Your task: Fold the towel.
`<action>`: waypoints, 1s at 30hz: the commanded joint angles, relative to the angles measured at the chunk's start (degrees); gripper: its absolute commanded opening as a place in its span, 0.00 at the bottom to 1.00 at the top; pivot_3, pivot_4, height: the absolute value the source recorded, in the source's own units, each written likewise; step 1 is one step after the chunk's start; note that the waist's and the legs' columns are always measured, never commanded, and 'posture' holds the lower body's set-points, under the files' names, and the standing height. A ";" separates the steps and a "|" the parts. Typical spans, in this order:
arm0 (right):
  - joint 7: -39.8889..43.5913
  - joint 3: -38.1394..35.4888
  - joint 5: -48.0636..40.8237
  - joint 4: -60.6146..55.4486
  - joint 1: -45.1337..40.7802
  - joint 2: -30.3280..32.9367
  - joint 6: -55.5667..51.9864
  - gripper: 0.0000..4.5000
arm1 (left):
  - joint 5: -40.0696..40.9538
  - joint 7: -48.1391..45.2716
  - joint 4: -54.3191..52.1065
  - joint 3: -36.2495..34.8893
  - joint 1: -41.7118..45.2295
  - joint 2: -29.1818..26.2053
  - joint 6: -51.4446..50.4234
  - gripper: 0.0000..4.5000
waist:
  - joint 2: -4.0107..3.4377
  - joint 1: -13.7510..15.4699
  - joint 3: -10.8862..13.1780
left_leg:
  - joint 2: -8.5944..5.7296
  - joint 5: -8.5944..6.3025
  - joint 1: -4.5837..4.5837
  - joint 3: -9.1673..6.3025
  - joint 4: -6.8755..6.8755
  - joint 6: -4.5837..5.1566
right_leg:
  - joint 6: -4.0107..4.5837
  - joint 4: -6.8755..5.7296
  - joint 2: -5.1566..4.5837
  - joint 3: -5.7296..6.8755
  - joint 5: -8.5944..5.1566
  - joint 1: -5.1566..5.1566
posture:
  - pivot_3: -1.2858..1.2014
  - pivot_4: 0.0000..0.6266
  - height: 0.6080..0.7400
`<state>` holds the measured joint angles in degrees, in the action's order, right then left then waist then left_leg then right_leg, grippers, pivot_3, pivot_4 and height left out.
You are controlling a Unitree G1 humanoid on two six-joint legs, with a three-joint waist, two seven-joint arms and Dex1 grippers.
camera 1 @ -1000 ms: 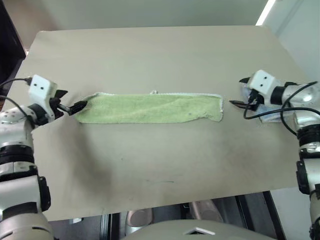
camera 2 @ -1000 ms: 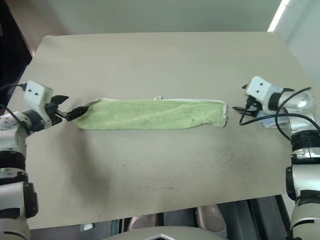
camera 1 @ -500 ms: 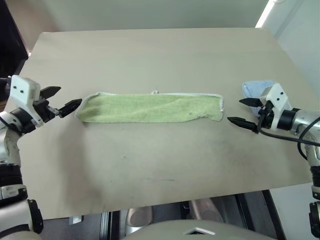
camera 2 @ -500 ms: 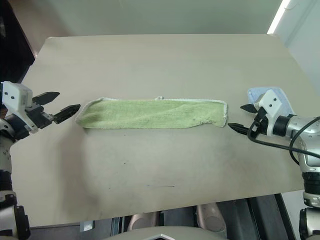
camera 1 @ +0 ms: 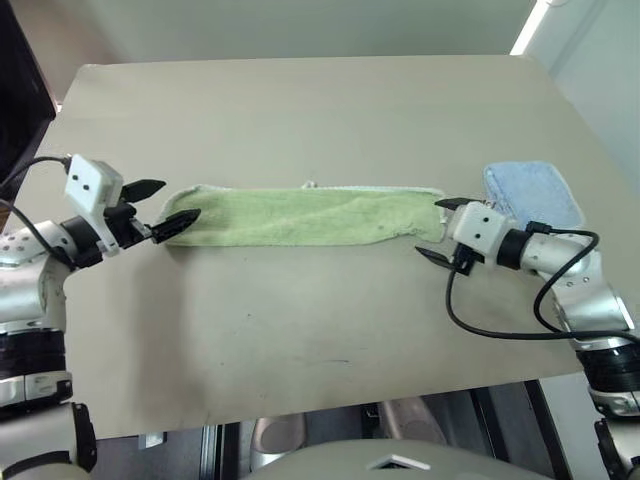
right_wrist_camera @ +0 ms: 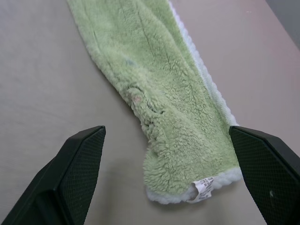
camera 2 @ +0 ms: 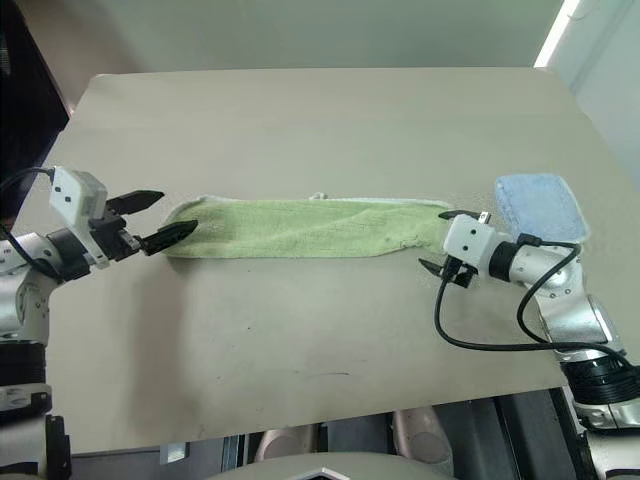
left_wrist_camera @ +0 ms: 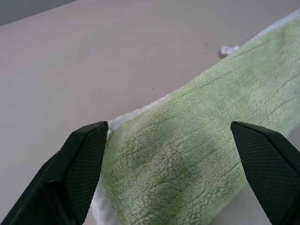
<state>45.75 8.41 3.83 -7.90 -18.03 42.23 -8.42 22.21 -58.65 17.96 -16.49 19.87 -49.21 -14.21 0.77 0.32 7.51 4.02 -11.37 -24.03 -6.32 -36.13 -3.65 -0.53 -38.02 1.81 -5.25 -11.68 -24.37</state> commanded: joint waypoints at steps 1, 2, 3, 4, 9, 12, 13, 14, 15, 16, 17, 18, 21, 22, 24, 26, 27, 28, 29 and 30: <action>-4.66 1.88 6.31 4.02 -2.69 -0.59 4.14 0.99 | 0.61 0.12 -2.59 -0.51 0.08 0.03 -0.09 1.00 | 0.00 -0.01 0.00 | 0.01 0.00 0.01 -0.02 -0.01 0.00 | -0.01 0.00 0.00 -0.04 0.03 0.00 | 0.52 0.24 1.00; -5.49 2.36 7.65 5.33 -3.07 -0.74 5.00 0.99 | 0.69 0.17 -2.74 -0.58 0.00 0.13 -0.19 1.00 | 0.00 0.00 0.00 | 0.00 0.00 0.01 -0.03 -0.02 0.00 | -0.03 0.00 0.00 -0.07 0.06 0.00 | 0.52 0.24 1.00; -5.93 2.56 8.43 6.15 -3.28 -0.88 5.63 0.99 | 0.71 0.20 -2.83 -0.63 -0.04 0.19 -0.25 1.00 | 0.00 0.03 0.00 | 0.00 0.00 0.02 -0.04 -0.02 0.01 | -0.04 0.00 -0.01 -0.09 0.07 0.00 | 0.52 0.24 1.00; -6.42 2.60 8.99 7.08 -3.54 -1.15 5.96 0.99 | 0.69 0.24 -2.96 -0.69 -0.19 0.25 -0.24 1.00 | 0.00 0.06 0.00 | 0.00 0.00 0.02 -0.05 -0.02 0.00 | -0.04 0.00 -0.01 -0.09 0.07 0.00 | 0.52 0.24 1.00; -6.95 2.41 10.78 8.89 -3.68 -0.46 8.34 0.86 | 0.78 0.46 -3.51 -1.15 -0.95 0.29 -0.13 1.00 | 0.00 0.05 0.00 | 0.01 -0.01 0.00 -0.02 0.01 0.00 | -0.04 0.03 -0.01 -0.11 0.05 -0.03 | 0.52 0.24 1.00; -6.65 2.02 11.51 8.88 -3.34 0.60 9.79 0.63 | 0.71 0.56 -3.46 -1.28 -1.11 0.21 0.03 1.00 | 0.00 0.05 0.00 | 0.02 -0.01 -0.01 0.01 0.03 0.00 | -0.04 0.02 -0.01 -0.13 0.04 -0.06 | 0.52 0.24 1.00; -6.76 1.72 11.76 8.82 -3.17 1.07 10.41 0.55 | 0.67 0.61 -3.43 -1.33 -1.14 0.20 0.12 1.00 | 0.00 0.06 0.00 | 0.01 -0.01 -0.01 0.01 0.03 0.00 | -0.04 0.02 -0.01 -0.13 0.04 -0.06 | 0.52 0.24 1.00; -6.95 1.52 12.02 8.85 -3.12 1.42 10.95 0.46 | 0.62 0.68 -3.37 -1.33 -1.11 0.21 0.17 1.00 | 0.00 0.06 0.00 | 0.01 -0.01 -0.01 0.01 0.03 0.00 | -0.04 0.02 -0.01 -0.14 0.04 -0.06 | 0.52 0.24 1.00; -7.13 1.40 12.34 8.83 -3.03 1.90 11.69 0.39 | 0.56 0.72 -3.33 -1.29 -1.10 0.23 0.25 1.00 | 0.00 0.06 0.00 | 0.00 -0.01 -0.01 0.01 0.03 0.00 | -0.04 0.02 -0.01 -0.15 0.04 -0.06 | 0.52 0.24 1.00; -7.25 1.35 12.55 8.85 -2.99 2.21 12.20 0.30 | 0.53 0.74 -3.31 -1.25 -1.09 0.24 0.30 1.00 | 0.00 0.06 0.00 | 0.00 -0.01 -0.01 0.02 0.03 0.00 | -0.05 0.02 -0.01 -0.17 0.05 -0.06 | 0.52 0.24 1.00; -7.61 1.07 12.89 8.83 -2.93 2.66 12.79 0.22 | 0.48 0.78 -3.28 -1.19 -1.07 0.30 0.38 1.00 | 0.00 0.06 0.00 | 0.00 -0.01 -0.01 0.03 0.02 0.00 | -0.05 0.03 -0.01 -0.19 0.05 -0.05 | 0.52 0.24 1.00; -7.88 0.75 13.14 8.83 -2.89 3.16 13.28 0.14 | 0.44 0.83 -3.24 -1.14 -1.05 0.35 0.46 1.00 | 0.00 0.06 0.00 | 0.00 -0.01 -0.01 0.04 0.02 0.00 | -0.05 0.02 -0.01 -0.20 0.05 -0.06 | 0.52 0.24 1.00; -8.61 -0.35 13.74 9.42 -2.86 4.89 14.79 0.02 | 0.37 0.83 -3.11 -1.04 -0.98 0.42 0.62 1.00 | 0.00 0.09 0.00 | 0.00 -0.01 -0.01 0.05 0.03 0.00 | -0.06 0.03 -0.01 -0.22 0.05 -0.06 | 0.52 0.24 1.00; -8.91 -0.62 14.06 9.86 -2.95 5.54 15.34 0.02 | 0.36 0.81 -3.04 -1.00 -0.94 0.43 0.66 1.00 | 0.00 0.13 0.00 | 0.00 -0.01 -0.01 0.05 0.03 -0.01 | -0.07 0.03 -0.01 -0.23 0.04 -0.06 | 0.52 0.24 1.00; -9.52 -1.23 14.47 11.02 -3.24 6.78 16.87 0.02 | 0.26 0.77 -2.74 -0.87 -0.72 0.48 0.82 1.00 | 0.00 0.20 0.00 | -0.01 -0.02 -0.01 0.08 0.03 -0.01 | -0.09 0.04 -0.02 -0.27 0.03 -0.06 | 0.52 0.24 1.00; -9.65 -1.62 14.31 11.75 -3.27 7.47 18.09 0.02 | 0.08 0.81 -2.38 -0.60 -0.37 0.65 1.00 1.00 | 0.00 0.24 0.00 | -0.02 -0.02 -0.01 0.10 0.03 -0.02 | -0.12 0.05 -0.02 -0.33 0.02 -0.05 | 0.52 0.24 1.00; -9.65 -1.66 14.28 11.88 -3.19 7.73 18.73 0.02 | 0.01 0.81 -2.28 -0.47 -0.23 0.73 1.09 1.00 | 0.00 0.25 0.00 | -0.02 -0.03 -0.01 0.12 0.03 -0.02 | -0.13 0.06 -0.02 -0.35 0.02 -0.06 | 0.52 0.24 1.00; -9.41 -1.65 14.13 11.74 -2.93 8.01 19.24 0.02 | -0.01 0.79 -2.21 -0.37 -0.09 0.83 1.10 1.00 | 0.00 0.24 0.00 | -0.02 -0.03 -0.01 0.16 0.03 -0.02 | -0.15 0.06 -0.02 -0.40 0.03 -0.07 | 0.52 0.24 1.00; -8.87 -1.60 13.72 11.50 -2.60 8.22 19.64 0.02 | -0.04 0.80 -2.16 -0.27 0.06 0.94 1.09 1.00 | 0.00 0.23 0.00 | -0.02 -0.04 0.00 0.19 0.03 -0.01 | -0.17 0.06 -0.02 -0.45 0.03 -0.09 | 0.52 0.24 1.00; -7.76 -1.34 13.03 10.94 -2.01 8.50 20.24 0.02 | -0.09 0.82 -2.14 -0.17 0.20 1.07 1.10 1.00 | 0.00 0.23 0.00 | -0.02 -0.04 0.00 0.23 0.03 0.00 | -0.20 0.06 -0.02 -0.49 0.04 -0.10 | 0.52 0.24 1.00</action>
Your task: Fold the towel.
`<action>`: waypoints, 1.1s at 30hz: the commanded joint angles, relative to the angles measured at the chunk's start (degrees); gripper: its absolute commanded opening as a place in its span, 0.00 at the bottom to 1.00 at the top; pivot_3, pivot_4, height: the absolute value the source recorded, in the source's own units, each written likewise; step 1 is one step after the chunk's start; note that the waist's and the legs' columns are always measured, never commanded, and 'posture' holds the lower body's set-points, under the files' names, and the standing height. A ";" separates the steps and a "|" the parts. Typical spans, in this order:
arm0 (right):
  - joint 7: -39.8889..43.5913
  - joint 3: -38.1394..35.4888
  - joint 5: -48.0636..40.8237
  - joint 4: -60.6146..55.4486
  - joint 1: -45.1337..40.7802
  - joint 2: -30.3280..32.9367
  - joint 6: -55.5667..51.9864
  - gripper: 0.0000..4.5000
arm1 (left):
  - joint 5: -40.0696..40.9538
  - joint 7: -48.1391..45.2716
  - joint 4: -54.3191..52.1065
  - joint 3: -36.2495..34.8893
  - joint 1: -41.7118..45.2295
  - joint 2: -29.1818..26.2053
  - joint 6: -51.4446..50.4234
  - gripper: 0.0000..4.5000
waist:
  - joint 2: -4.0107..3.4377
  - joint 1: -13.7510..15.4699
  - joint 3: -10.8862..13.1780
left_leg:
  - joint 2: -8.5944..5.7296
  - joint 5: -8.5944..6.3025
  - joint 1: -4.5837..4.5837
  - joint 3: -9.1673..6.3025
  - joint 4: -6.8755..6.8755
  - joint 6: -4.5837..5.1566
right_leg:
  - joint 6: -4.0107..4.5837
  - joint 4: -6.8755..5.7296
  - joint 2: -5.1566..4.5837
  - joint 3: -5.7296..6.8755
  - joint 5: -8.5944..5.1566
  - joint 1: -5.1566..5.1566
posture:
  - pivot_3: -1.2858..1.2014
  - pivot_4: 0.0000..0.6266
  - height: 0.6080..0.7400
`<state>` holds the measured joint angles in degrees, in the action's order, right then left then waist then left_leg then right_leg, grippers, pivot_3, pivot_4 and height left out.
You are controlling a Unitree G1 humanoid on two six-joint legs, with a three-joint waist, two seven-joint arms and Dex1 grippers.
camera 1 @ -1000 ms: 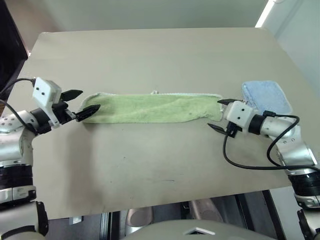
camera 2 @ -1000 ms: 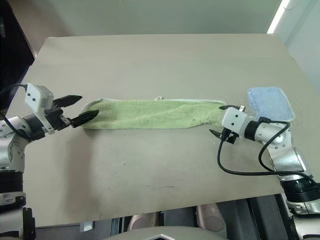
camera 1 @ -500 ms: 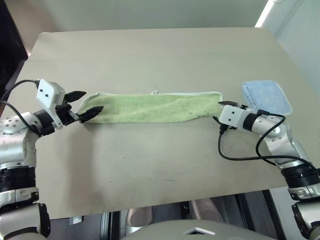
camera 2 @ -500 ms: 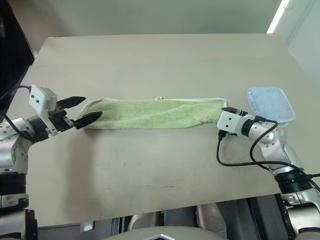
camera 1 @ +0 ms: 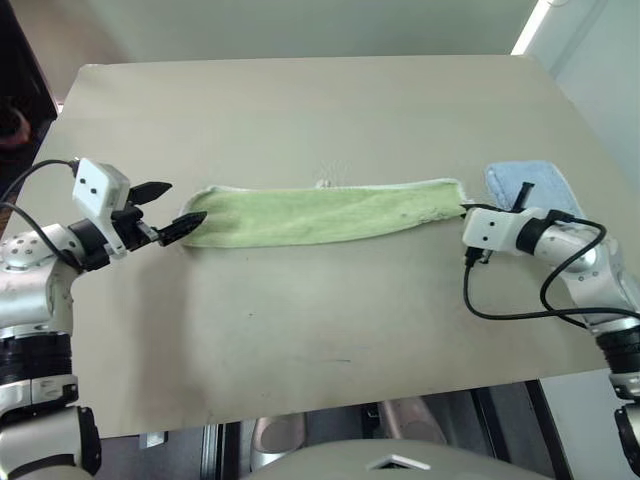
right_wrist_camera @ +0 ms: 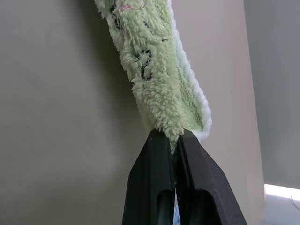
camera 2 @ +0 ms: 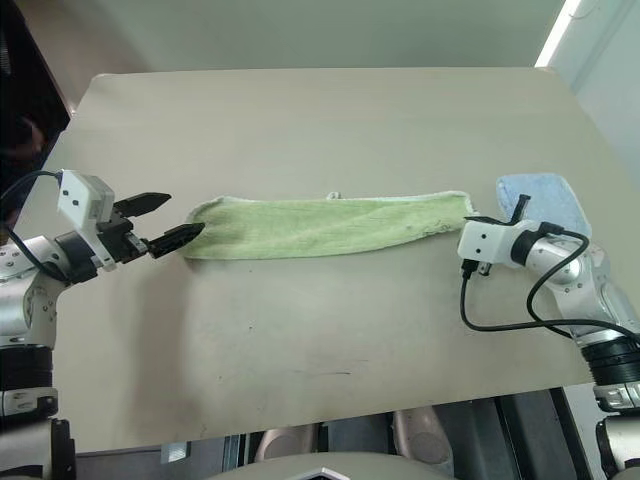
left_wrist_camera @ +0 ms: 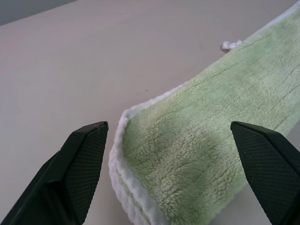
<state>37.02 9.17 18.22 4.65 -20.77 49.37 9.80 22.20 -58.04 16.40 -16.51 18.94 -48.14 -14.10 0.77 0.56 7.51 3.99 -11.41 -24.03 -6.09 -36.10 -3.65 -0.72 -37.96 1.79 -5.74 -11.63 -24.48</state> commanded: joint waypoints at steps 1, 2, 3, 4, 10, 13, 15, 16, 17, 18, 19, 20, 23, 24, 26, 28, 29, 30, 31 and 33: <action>1.65 -1.87 -1.75 -2.19 1.29 1.57 2.63 0.02 | -0.11 0.21 -0.58 -0.09 1.23 0.09 0.99 1.00 | 0.00 0.01 0.00 | 0.00 0.00 0.00 0.03 0.00 0.00 | -0.03 0.00 0.00 -0.05 0.01 -0.01 | 0.52 0.24 1.00; 2.78 -1.45 -2.31 -2.85 2.25 1.97 3.63 0.02 | -0.11 0.18 -0.59 -0.02 1.30 0.16 0.98 1.00 | 0.00 0.03 0.00 | -0.03 -0.01 0.00 0.06 0.00 0.01 | -0.08 0.01 0.00 -0.11 0.00 -0.01 | 0.52 0.24 1.00; 3.52 -1.21 -2.64 -3.28 2.91 2.23 4.32 0.02 | -0.10 0.17 -0.60 0.04 1.34 0.18 0.99 1.00 | 0.01 0.07 0.00 | -0.04 -0.01 0.00 0.09 0.00 0.01 | -0.12 0.02 0.00 -0.16 -0.02 0.00 | 0.52 0.24 1.00; 4.53 -1.02 -3.20 -3.79 3.77 2.38 4.56 0.02 | -0.08 0.15 -0.62 0.09 1.36 0.19 1.00 1.00 | 0.01 0.07 0.00 | -0.06 -0.02 0.00 0.12 0.00 0.01 | -0.15 0.04 0.00 -0.23 -0.03 0.00 | 0.52 0.24 1.00; 8.79 -2.16 -6.23 -5.12 5.50 2.35 1.20 0.24 | 0.18 0.14 -1.07 0.23 1.27 0.23 0.79 1.00 | 0.02 -0.01 0.00 | -0.10 -0.07 0.02 0.37 -0.05 0.01 | -0.32 0.07 0.00 -0.52 0.03 -0.02 | 0.52 0.24 1.00; 8.48 -2.82 -6.07 -4.93 5.21 2.52 0.80 0.47 | 0.30 0.09 -1.32 0.26 1.15 0.28 0.66 1.00 | 0.02 -0.04 0.00 | -0.10 -0.06 0.05 0.39 -0.06 0.01 | -0.33 0.07 0.00 -0.56 0.06 -0.03 | 0.52 0.24 1.00; 6.14 -3.90 -5.08 -3.62 3.87 2.31 1.24 0.63 | 0.41 0.14 -1.65 0.30 0.97 0.44 0.51 1.00 | 0.01 -0.05 0.00 | -0.09 -0.06 0.06 0.39 -0.06 0.01 | -0.32 0.07 0.00 -0.56 0.06 -0.03 | 0.52 0.24 1.00; 4.67 -4.40 -4.30 -2.95 3.27 2.25 1.79 0.69 | 0.47 0.17 -1.81 0.34 0.88 0.54 0.44 1.00 | 0.01 -0.05 0.00 | -0.09 -0.06 0.06 0.39 -0.06 0.01 | -0.32 0.07 0.00 -0.57 0.07 -0.04 | 0.52 0.24 1.00; 3.73 -4.69 -3.78 -2.51 2.92 2.20 2.19 0.79 | 0.50 0.19 -1.92 0.36 0.83 0.60 0.40 1.00 | 0.01 -0.05 0.00 | -0.09 -0.06 0.06 0.40 -0.06 0.01 | -0.32 0.07 0.00 -0.59 0.07 -0.04 | 0.52 0.24 1.00; 2.99 -5.34 -3.87 -2.32 2.84 2.19 2.45 0.86 | 0.52 0.26 -2.06 0.45 0.81 0.75 0.31 1.00 | 0.01 -0.06 0.00 | -0.08 -0.06 0.06 0.40 -0.06 0.01 | -0.33 0.07 0.00 -0.60 0.09 -0.05 | 0.52 0.24 1.00; 3.56 -7.01 -7.20 -3.25 2.92 0.95 -0.68 0.93 | 0.52 0.27 -2.16 0.54 0.82 0.88 0.25 1.00 | 0.02 -0.06 0.00 | -0.08 -0.06 0.06 0.40 -0.06 0.02 | -0.34 0.07 0.00 -0.60 0.10 -0.06 | 0.52 0.24 1.00; 4.43 -8.71 -10.91 -4.71 3.11 -0.35 -4.56 1.00 | 0.55 0.27 -2.33 0.56 0.76 0.98 0.19 1.00 | 0.02 -0.09 0.00 | -0.08 -0.07 0.06 0.40 -0.06 0.02 | -0.33 0.07 0.00 -0.60 0.10 -0.06 | 0.52 0.24 1.00; 7.92 -13.86 -24.72 -11.74 4.01 -4.35 -21.26 1.00 | 0.64 0.30 -2.57 0.51 0.66 1.08 0.06 1.00 | 0.02 -0.08 0.00 | -0.08 -0.07 0.05 0.48 -0.04 0.03 | -0.33 0.07 0.02 -0.61 0.09 -0.09 | 0.52 0.24 1.00; 8.53 -16.45 -32.12 -14.65 4.30 -5.62 -31.27 1.00 | 0.68 0.28 -2.62 0.50 0.64 1.12 0.03 1.00 | 0.02 -0.08 0.00 | -0.11 -0.07 0.05 0.54 -0.03 0.03 | -0.33 0.07 0.04 -0.61 0.06 -0.10 | 0.52 0.24 1.00; 8.03 -20.80 -43.72 -19.30 5.18 -7.58 -47.52 1.00 | 0.78 0.28 -2.86 0.50 0.50 1.23 -0.10 1.00 | 0.03 -0.05 0.00 | -0.26 -0.07 0.03 0.63 -0.05 0.02 | -0.35 0.07 0.07 -0.61 0.02 -0.09 | 0.52 0.24 1.00; 4.53 -25.57 -53.57 -21.65 5.24 -10.27 -62.46 1.00 | 0.92 0.27 -2.99 0.59 0.50 1.42 -0.27 1.00 | 0.07 0.02 -0.03 | -0.37 -0.06 0.02 0.79 -0.05 -0.01 | -0.38 0.08 0.09 -0.61 -0.05 -0.06 | 0.52 0.24 1.00; 2.22 -27.47 -56.36 -22.11 5.22 -11.42 -68.66 1.00 | 0.98 0.29 -3.03 0.68 0.55 1.55 -0.37 1.00 | 0.11 0.02 -0.04 | -0.39 -0.05 0.03 0.86 -0.06 -0.03 | -0.40 0.08 0.11 -0.61 -0.12 -0.02 | 0.52 0.24 1.00; 0.78 -28.37 -57.76 -22.58 5.87 -11.72 -73.22 1.00 | 1.02 0.33 -3.21 0.80 0.53 1.71 -0.45 1.00 | 0.12 0.03 -0.05 | -0.40 -0.05 0.03 0.92 -0.06 -0.03 | -0.39 0.08 0.13 -0.61 -0.13 -0.01 | 0.52 0.24 1.00; 0.13 -29.08 -59.06 -23.15 6.93 -11.89 -76.12 1.00 | 1.07 0.31 -3.38 0.90 0.52 1.85 -0.51 1.00 | 0.12 0.11 -0.05 | -0.39 -0.05 0.03 0.91 -0.07 -0.03 | -0.38 0.07 0.13 -0.61 -0.13 -0.02 | 0.52 0.24 1.00; -2.09 -32.62 -62.69 -23.01 8.15 -13.94 -81.84 1.00 | 1.11 0.31 -3.58 0.99 0.47 2.05 -0.63 1.00 | 0.12 0.19 -0.05 | -0.35 -0.05 0.03 0.79 -0.06 -0.03 | -0.36 0.06 0.13 -0.61 -0.16 -0.02 | 0.52 0.24 1.00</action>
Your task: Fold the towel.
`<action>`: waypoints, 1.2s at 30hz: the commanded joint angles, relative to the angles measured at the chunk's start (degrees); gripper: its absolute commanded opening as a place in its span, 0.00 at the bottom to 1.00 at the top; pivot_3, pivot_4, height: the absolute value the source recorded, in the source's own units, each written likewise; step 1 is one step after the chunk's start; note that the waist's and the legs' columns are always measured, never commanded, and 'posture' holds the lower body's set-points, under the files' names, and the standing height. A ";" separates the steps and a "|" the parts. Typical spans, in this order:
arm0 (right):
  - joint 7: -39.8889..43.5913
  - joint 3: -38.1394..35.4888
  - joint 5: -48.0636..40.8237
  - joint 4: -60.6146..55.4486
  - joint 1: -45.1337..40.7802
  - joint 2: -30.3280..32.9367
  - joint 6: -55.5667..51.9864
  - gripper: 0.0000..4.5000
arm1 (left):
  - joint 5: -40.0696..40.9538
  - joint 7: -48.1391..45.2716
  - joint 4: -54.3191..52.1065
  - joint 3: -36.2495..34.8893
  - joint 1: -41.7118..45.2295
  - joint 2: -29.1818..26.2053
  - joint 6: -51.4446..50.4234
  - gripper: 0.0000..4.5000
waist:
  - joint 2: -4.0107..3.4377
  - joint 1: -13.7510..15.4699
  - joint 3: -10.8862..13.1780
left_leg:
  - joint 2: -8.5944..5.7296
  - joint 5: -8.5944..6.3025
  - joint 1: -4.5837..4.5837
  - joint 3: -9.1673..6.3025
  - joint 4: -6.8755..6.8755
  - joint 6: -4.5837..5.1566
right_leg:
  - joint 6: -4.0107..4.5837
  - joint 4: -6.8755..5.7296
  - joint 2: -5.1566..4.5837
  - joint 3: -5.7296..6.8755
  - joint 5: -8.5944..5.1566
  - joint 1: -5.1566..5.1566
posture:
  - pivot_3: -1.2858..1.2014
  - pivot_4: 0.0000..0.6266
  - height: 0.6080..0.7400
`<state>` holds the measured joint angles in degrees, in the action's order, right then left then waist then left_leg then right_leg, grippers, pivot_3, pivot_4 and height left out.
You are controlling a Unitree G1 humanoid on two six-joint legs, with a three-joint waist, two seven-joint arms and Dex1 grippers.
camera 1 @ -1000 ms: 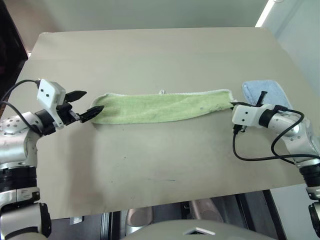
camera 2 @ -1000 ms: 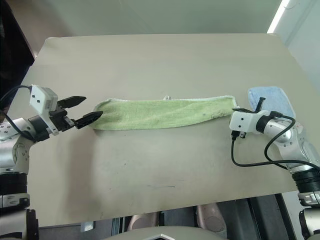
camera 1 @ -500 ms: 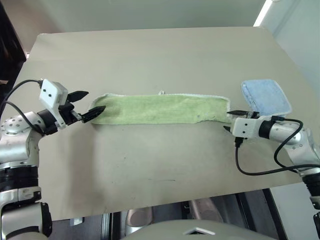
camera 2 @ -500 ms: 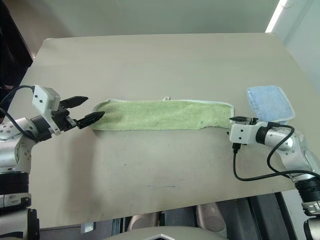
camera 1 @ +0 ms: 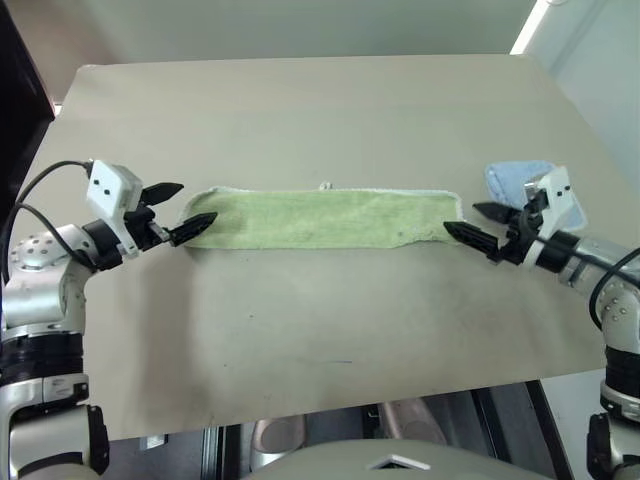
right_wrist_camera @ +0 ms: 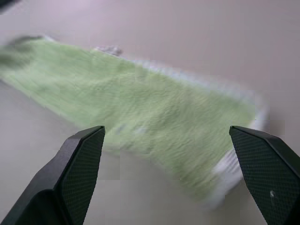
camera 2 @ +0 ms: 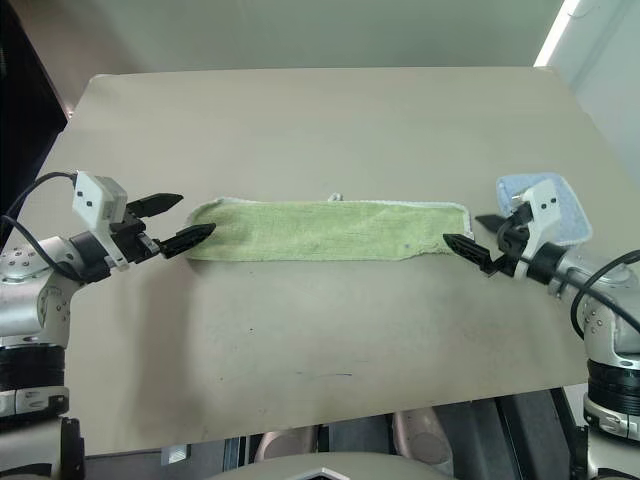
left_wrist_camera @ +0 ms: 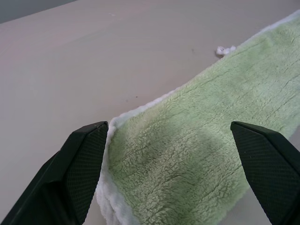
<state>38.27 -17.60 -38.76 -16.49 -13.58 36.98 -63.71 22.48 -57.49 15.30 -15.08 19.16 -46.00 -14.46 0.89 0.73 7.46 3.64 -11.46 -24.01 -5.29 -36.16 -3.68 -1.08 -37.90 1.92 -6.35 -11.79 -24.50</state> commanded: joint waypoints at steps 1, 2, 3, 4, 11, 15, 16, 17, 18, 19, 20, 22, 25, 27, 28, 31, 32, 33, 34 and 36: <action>-5.27 -8.56 -7.78 -1.15 0.48 -3.43 -11.75 1.00 | 0.83 -0.26 -2.53 -0.43 0.18 -0.05 -0.27 1.00 | 0.00 0.00 0.00 | 0.00 0.00 0.00 -0.08 0.01 0.00 | 0.01 0.00 0.00 0.00 -0.01 -0.01 | 0.52 0.24 1.00; -7.41 -11.60 -9.67 -0.37 -0.45 -5.67 -15.69 1.00 | 0.87 -0.29 -2.60 -0.45 0.13 -0.03 -0.36 1.00 | 0.00 -0.06 0.00 | 0.00 -0.01 0.00 -0.13 0.02 0.01 | 0.02 -0.02 -0.01 -0.03 0.00 -0.06 | 0.52 0.24 1.00; -9.12 -14.10 -11.14 -0.16 -1.18 -7.64 -19.11 1.00 | 0.90 -0.33 -2.67 -0.48 0.07 -0.02 -0.41 1.00 | 0.00 -0.12 0.00 | 0.00 -0.01 0.00 -0.10 0.02 0.02 | 0.08 -0.03 0.00 -0.04 0.04 -0.10 | 0.52 0.24 1.00; -11.08 -17.16 -11.83 -0.07 -2.32 -10.43 -23.28 1.00 | 1.04 -0.36 -2.75 -0.54 0.04 0.04 -0.54 1.00 | 0.00 -0.24 0.00 | -0.02 -0.01 0.01 -0.10 0.02 0.02 | 0.10 -0.04 0.01 -0.03 0.05 -0.11 | 0.52 0.24 1.00; -28.65 -27.31 -18.69 3.51 -7.06 -22.94 -28.79 1.00 | 1.26 -0.17 -3.57 -0.33 -0.15 0.52 -1.17 1.00 | 0.01 -0.65 -0.01 | 0.18 -0.07 0.04 -0.35 0.03 0.10 | 0.48 -0.07 0.59 -0.13 0.29 -0.31 | 0.52 0.24 1.00; -41.03 -33.18 -16.53 6.91 -13.57 -30.36 -28.79 1.00 | 1.49 -0.27 -3.94 -0.05 0.23 0.75 -1.57 1.00 | 0.01 -0.70 -0.01 | 0.30 -0.20 0.05 -0.61 0.07 0.29 | 0.64 -0.10 0.81 -0.15 0.37 -0.43 | 0.52 0.24 1.00; -43.37 -34.63 -15.53 7.52 -15.02 -31.66 -28.79 1.00 | 1.54 -0.26 -4.10 -0.05 0.20 0.78 -1.70 1.00 | 0.01 -0.74 -0.01 | 0.33 -0.27 0.06 -0.62 0.07 0.43 | 0.72 -0.10 0.84 -0.15 0.41 -0.47 | 0.52 0.24 1.00; -45.19 -35.83 -14.69 8.01 -16.36 -32.66 -28.79 1.00 | 1.61 -0.25 -4.27 -0.06 0.18 0.81 -1.86 1.00 | 0.01 -0.77 -0.01 | 0.34 -0.31 0.05 -0.64 0.07 0.50 | 0.75 -0.11 0.86 -0.15 0.41 -0.51 | 0.52 0.24 1.00; -46.97 -37.07 -13.46 8.47 -17.86 -33.60 -28.34 1.00 | 1.68 -0.20 -4.50 -0.08 0.13 0.86 -2.03 1.00 | 0.01 -0.80 -0.01 | 0.36 -0.35 0.05 -0.65 0.08 0.57 | 0.80 -0.12 0.88 -0.14 0.39 -0.55 | 0.52 0.24 1.00; -48.33 -38.31 -12.80 9.07 -19.19 -34.33 -27.94 1.00 | 1.72 -0.16 -4.70 -0.12 0.06 0.89 -2.17 1.00 | 0.01 -0.84 -0.01 | 0.37 -0.40 0.04 -0.65 0.08 0.66 | 0.82 -0.13 0.88 -0.13 0.37 -0.57 | 0.52 0.24 1.00; -49.21 -39.29 -12.62 9.93 -20.55 -34.82 -27.26 1.00 | 1.81 -0.11 -4.95 -0.17 -0.02 0.93 -2.36 1.00 | 0.01 -0.87 -0.01 | 0.38 -0.42 0.04 -0.65 0.08 0.69 | 0.83 -0.13 0.88 -0.13 0.36 -0.58 | 0.52 0.24 1.00; -50.39 -40.43 -12.20 11.35 -22.61 -35.36 -26.73 1.00 | 1.87 0.00 -5.32 -0.30 -0.24 0.97 -2.59 1.00 | 0.01 -0.91 -0.01 | 0.37 -0.43 0.02 -0.65 0.08 0.71 | 0.84 -0.12 0.88 -0.13 0.36 -0.60 | 0.52 0.24 1.00; -52.49 -41.49 -10.77 12.80 -24.68 -35.99 -26.06 1.00 | 1.98 0.19 -5.88 -0.65 -0.68 0.92 -2.91 1.00 | 0.00 -0.92 -0.01 | 0.37 -0.44 0.01 -0.66 0.08 0.72 | 0.84 -0.13 0.88 -0.13 0.36 -0.61 | 0.52 0.24 1.00; -53.71 -42.24 -10.03 13.64 -25.57 -36.30 -25.30 1.00 | 2.03 0.28 -6.20 -0.90 -0.95 0.86 -3.08 1.00 | 0.00 -0.94 -0.01 | 0.37 -0.44 0.02 -0.66 0.08 0.72 | 0.86 -0.13 0.88 -0.13 0.38 -0.61 | 0.52 0.24 1.00; -54.05 -42.53 -9.97 13.91 -25.84 -36.37 -25.11 1.00 | 2.03 0.33 -6.30 -0.96 -1.02 0.85 -3.14 1.00 | 0.01 -0.96 -0.01 | 0.37 -0.43 0.02 -0.66 0.08 0.72 | 0.87 -0.13 0.88 -0.13 0.39 -0.61 | 0.52 0.24 1.00; -53.92 -42.84 -10.26 13.84 -26.26 -35.92 -25.70 0.87 | 2.23 0.47 -6.74 -1.33 -1.48 0.76 -3.31 1.00 | 0.00 -0.92 -0.01 | 0.37 -0.44 0.02 -0.67 0.08 0.72 | 0.87 -0.13 0.88 -0.13 0.40 -0.61 | 0.52 0.24 1.00; -53.94 -43.09 -10.32 13.51 -26.42 -35.91 -26.15 0.80 | 2.28 0.52 -6.88 -1.46 -1.71 0.75 -3.32 1.00 | 0.00 -0.92 -0.01 | 0.36 -0.44 0.01 -0.68 0.08 0.72 | 0.87 -0.13 0.88 -0.13 0.39 -0.61 | 0.52 0.24 1.00; -53.99 -43.43 -10.41 13.21 -26.62 -35.95 -26.49 0.71 | 2.32 0.56 -7.00 -1.55 -1.92 0.75 -3.34 1.00 | -0.01 -0.91 0.00 | 0.36 -0.44 0.00 -0.67 0.08 0.72 | 0.87 -0.13 0.88 -0.13 0.39 -0.62 | 0.52 0.24 1.00; -54.06 -43.73 -10.45 12.99 -26.81 -35.94 -26.75 0.64 | 2.34 0.61 -7.08 -1.62 -2.07 0.77 -3.33 1.00 | -0.01 -0.91 0.00 | 0.37 -0.44 -0.04 -0.67 0.09 0.72 | 0.87 -0.13 0.88 -0.14 0.38 -0.67 | 0.52 0.24 1.00; -54.20 -44.09 -10.49 12.82 -27.03 -35.94 -27.00 0.47 | 2.36 0.67 -7.16 -1.67 -2.20 0.78 -3.32 1.00 | -0.01 -0.93 0.00 | 0.38 -0.44 -0.05 -0.66 0.12 0.73 | 0.90 -0.13 0.88 -0.13 0.36 -0.72 | 0.52 0.24 1.00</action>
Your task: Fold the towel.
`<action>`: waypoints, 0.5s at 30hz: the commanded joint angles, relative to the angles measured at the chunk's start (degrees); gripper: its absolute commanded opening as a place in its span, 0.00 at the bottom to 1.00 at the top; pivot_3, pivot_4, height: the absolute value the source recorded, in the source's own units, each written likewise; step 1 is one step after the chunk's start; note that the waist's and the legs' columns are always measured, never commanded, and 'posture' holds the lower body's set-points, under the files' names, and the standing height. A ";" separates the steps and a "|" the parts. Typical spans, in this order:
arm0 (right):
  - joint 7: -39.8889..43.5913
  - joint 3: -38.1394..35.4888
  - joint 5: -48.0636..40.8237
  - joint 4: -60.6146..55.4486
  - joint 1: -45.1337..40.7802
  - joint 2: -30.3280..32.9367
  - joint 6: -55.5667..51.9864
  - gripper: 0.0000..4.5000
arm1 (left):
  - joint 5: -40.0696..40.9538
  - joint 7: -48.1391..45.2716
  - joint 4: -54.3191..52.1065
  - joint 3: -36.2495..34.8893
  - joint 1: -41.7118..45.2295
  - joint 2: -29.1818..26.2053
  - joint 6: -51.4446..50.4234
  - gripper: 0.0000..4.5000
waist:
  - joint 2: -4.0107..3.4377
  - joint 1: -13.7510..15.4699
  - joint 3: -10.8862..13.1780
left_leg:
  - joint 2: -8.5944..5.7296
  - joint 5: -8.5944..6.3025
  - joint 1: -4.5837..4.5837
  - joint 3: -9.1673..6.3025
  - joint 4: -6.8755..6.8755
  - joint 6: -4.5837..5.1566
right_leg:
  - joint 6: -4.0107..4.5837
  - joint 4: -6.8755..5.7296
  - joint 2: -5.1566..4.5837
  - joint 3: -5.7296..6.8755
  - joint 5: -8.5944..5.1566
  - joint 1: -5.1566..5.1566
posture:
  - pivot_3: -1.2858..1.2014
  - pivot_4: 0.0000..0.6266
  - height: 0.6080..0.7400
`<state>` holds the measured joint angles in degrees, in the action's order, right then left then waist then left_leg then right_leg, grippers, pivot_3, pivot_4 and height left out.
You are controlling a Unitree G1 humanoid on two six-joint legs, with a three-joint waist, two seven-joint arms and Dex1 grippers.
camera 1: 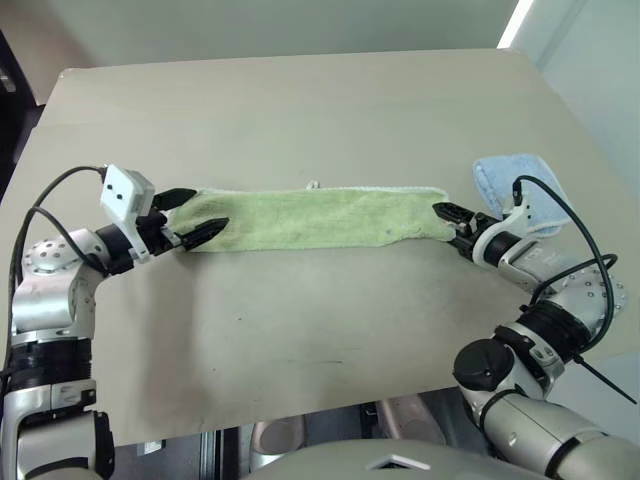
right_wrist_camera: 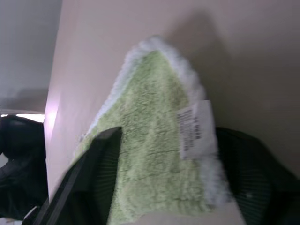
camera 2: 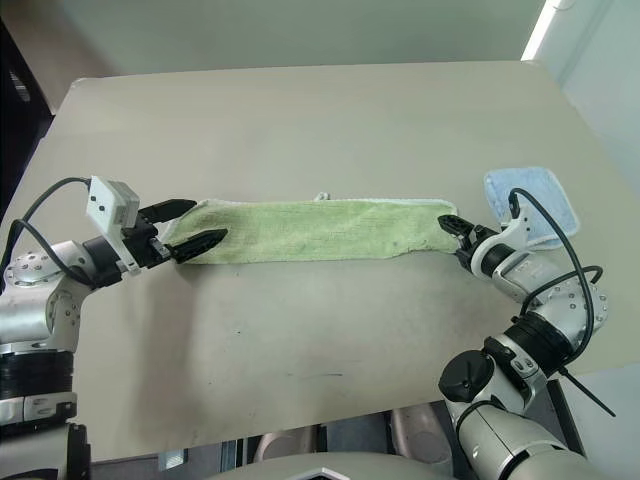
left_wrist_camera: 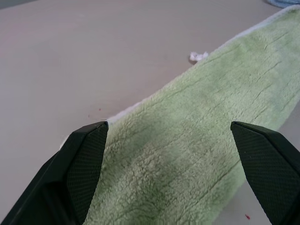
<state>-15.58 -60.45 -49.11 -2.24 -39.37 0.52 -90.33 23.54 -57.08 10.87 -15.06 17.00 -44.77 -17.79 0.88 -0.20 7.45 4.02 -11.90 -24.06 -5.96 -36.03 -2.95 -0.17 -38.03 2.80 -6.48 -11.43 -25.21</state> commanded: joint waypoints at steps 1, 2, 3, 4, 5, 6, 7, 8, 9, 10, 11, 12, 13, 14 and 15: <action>-0.41 -1.33 -0.13 -1.45 -1.30 0.51 -0.44 0.39 | 1.30 0.27 -2.75 -1.70 -0.05 -0.45 0.01 1.00 | 0.00 0.00 0.00 | 0.00 -0.01 0.00 0.00 0.01 0.01 | 0.01 0.00 0.00 0.00 -0.01 -0.01 | 0.52 0.24 1.00; -0.46 -1.38 -0.14 -1.46 -1.33 0.49 -0.49 0.31 | 1.31 0.28 -2.77 -1.70 -0.07 -0.45 0.00 1.00 | 0.00 0.00 0.00 | 0.00 -0.02 0.00 0.00 0.02 0.04 | 0.02 0.00 0.01 0.00 -0.02 -0.02 | 0.52 0.24 1.00; -0.59 -1.74 -0.19 -1.59 -1.58 0.66 -0.71 0.24 | 1.31 0.30 -2.75 -1.68 -0.06 -0.41 -0.03 1.00 | -0.01 0.00 0.00 | 0.00 -0.04 0.00 0.00 0.02 0.07 | 0.02 0.00 0.02 0.00 -0.02 -0.02 | 0.52 0.24 1.00; -0.71 -2.13 -0.26 -1.83 -1.81 0.81 -0.94 0.15 | 1.28 0.31 -2.63 -1.61 0.02 -0.34 -0.02 1.00 | -0.01 -0.01 0.01 | 0.01 -0.05 0.00 0.00 0.02 0.09 | 0.02 0.00 0.03 0.00 -0.02 -0.02 | 0.52 0.24 1.00; -0.78 -2.42 -0.29 -2.04 -1.98 0.93 -1.09 0.08 | 1.27 0.32 -2.53 -1.55 0.09 -0.27 -0.04 1.00 | -0.01 -0.01 0.01 | 0.00 -0.05 0.00 0.00 0.02 0.10 | 0.02 0.00 0.03 0.00 -0.02 -0.02 | 0.52 0.24 1.00; -0.79 -2.57 -0.24 -2.27 -2.05 1.07 -1.06 0.01 | 1.25 0.33 -2.45 -1.42 0.20 -0.15 -0.01 1.00 | -0.01 -0.01 0.01 | 0.01 -0.05 0.00 0.01 0.02 0.10 | 0.02 0.00 0.03 0.00 -0.02 -0.02 | 0.52 0.24 1.00; -0.72 -2.50 -0.12 -2.45 -2.02 1.19 -1.01 0.01 | 1.24 0.33 -2.39 -1.31 0.28 -0.06 -0.01 1.00 | -0.01 -0.01 0.01 | 0.00 -0.05 0.00 0.00 0.02 0.10 | 0.02 0.00 0.03 0.00 -0.03 -0.02 | 0.52 0.24 1.00; -0.66 -2.44 0.00 -2.56 -2.00 1.26 -0.99 0.01 | 1.24 0.33 -2.37 -1.25 0.33 -0.01 -0.01 1.00 | -0.01 -0.01 0.01 | 0.01 -0.05 0.00 0.00 0.02 0.10 | 0.02 0.00 0.03 0.00 -0.03 -0.01 | 0.52 0.24 1.00; -0.48 -2.04 0.08 -2.68 -1.88 1.40 -0.70 0.01 | 1.21 0.32 -2.34 -1.16 0.39 0.07 0.03 1.00 | -0.01 -0.01 0.01 | 0.00 -0.05 0.00 0.00 0.02 0.10 | 0.01 0.00 0.03 0.00 -0.02 -0.01 | 0.52 0.24 1.00; -0.42 -1.62 0.29 -2.82 -1.75 1.54 -0.57 0.01 | 1.20 0.31 -2.31 -1.11 0.43 0.13 0.05 1.00 | -0.02 -0.01 0.01 | 0.00 -0.05 0.00 0.00 0.01 0.10 | 0.01 0.00 0.03 0.00 -0.02 -0.01 | 0.52 0.24 1.00; -0.19 -1.38 0.26 -2.84 -1.70 1.63 -0.72 0.01 | 1.16 0.29 -2.29 -1.05 0.46 0.18 0.10 1.00 | -0.02 0.00 0.01 | 0.00 -0.05 0.00 0.00 0.01 0.10 | 0.01 0.00 0.03 0.00 -0.02 -0.01 | 0.52 0.24 1.00; 0.15 -1.02 0.28 -2.79 -1.63 1.84 -0.94 0.05 | 1.10 0.29 -2.21 -0.97 0.60 0.23 0.11 1.00 | -0.01 0.00 0.01 | 0.00 -0.05 0.00 0.00 0.01 0.10 | 0.01 0.00 0.03 0.00 -0.02 -0.01 | 0.52 0.24 1.00; 0.41 -0.84 0.32 -2.74 -1.61 1.98 -1.14 0.11 | 1.05 0.29 -2.15 -0.93 0.69 0.27 0.11 1.00 | -0.02 -0.01 0.01 | 0.01 -0.05 0.00 0.00 0.01 0.10 | 0.01 0.00 0.03 0.00 -0.02 -0.01 | 0.52 0.24 1.00; 0.58 -0.95 0.29 -2.73 -1.63 1.98 -1.42 0.15 | 1.02 0.26 -2.11 -0.92 0.74 0.31 0.09 1.00 | -0.02 0.00 0.01 | 0.01 -0.05 0.00 0.00 0.01 0.10 | 0.01 0.00 0.03 0.00 -0.02 -0.01 | 0.52 0.24 1.00; 0.75 -1.24 0.16 -2.70 -1.70 1.98 -1.63 0.21 | 0.95 0.24 -2.02 -0.88 0.83 0.33 0.14 1.00 | -0.02 0.00 0.01 | 0.01 -0.05 0.00 0.00 0.01 0.10 | 0.01 0.00 0.03 0.00 -0.02 -0.01 | 0.52 0.24 1.00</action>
<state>-15.74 -61.81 -48.65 -2.90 -40.46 1.58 -91.37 23.57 -56.97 9.97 -15.04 17.00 -44.23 -17.85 0.86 -0.20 7.46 4.03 -11.96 -24.06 -5.96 -36.02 -2.86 -0.16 -38.04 2.83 -6.48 -11.46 -25.23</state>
